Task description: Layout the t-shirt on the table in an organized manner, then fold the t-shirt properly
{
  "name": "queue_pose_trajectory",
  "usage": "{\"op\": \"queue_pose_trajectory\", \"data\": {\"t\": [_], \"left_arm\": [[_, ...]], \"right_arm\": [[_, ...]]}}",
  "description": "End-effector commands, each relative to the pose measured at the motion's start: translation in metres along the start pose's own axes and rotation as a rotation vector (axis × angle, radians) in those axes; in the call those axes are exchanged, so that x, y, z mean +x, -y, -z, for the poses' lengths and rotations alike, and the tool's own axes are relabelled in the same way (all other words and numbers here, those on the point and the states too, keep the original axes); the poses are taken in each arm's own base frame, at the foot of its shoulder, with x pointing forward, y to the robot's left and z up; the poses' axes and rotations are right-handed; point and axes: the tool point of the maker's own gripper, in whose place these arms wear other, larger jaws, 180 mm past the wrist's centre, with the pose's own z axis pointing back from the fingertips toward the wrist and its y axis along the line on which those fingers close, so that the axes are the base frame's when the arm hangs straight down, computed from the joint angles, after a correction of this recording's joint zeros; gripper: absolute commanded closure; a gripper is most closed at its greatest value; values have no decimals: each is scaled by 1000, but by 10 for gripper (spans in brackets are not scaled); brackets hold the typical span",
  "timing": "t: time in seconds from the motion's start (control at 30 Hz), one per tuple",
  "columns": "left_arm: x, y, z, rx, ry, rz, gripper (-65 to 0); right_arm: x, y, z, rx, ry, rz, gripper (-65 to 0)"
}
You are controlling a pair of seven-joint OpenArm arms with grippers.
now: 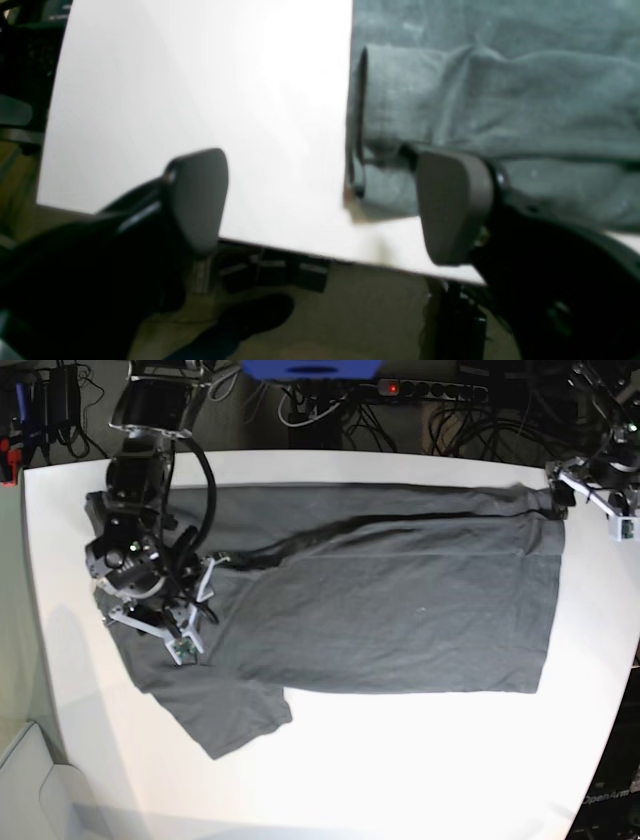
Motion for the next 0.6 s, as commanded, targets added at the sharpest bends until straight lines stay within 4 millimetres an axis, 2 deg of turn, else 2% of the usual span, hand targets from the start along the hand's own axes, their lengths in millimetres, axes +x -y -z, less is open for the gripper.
{"op": "queue_pose_trajectory", "data": {"t": [0.0,0.13,0.2,0.27,0.57], "left_arm": [[15,1,-1,-10,48,20,-572],[18,16,5,-52,47,44,-572],[26,22,9,-67,64,49,-572],[29,23,11,-70,70,44,-572],[11,25,21,-89,25,3,-571]], "right_arm": [[11,3,-4,-10,42,2,-298],[-3,-8,-3,11,13,5,-298],[-8,-9,-3,14,5,7,-298],[-11,-11,-3,18,-2,7,-298],[-15,-11,-3,17,-10,6,-297]]}}
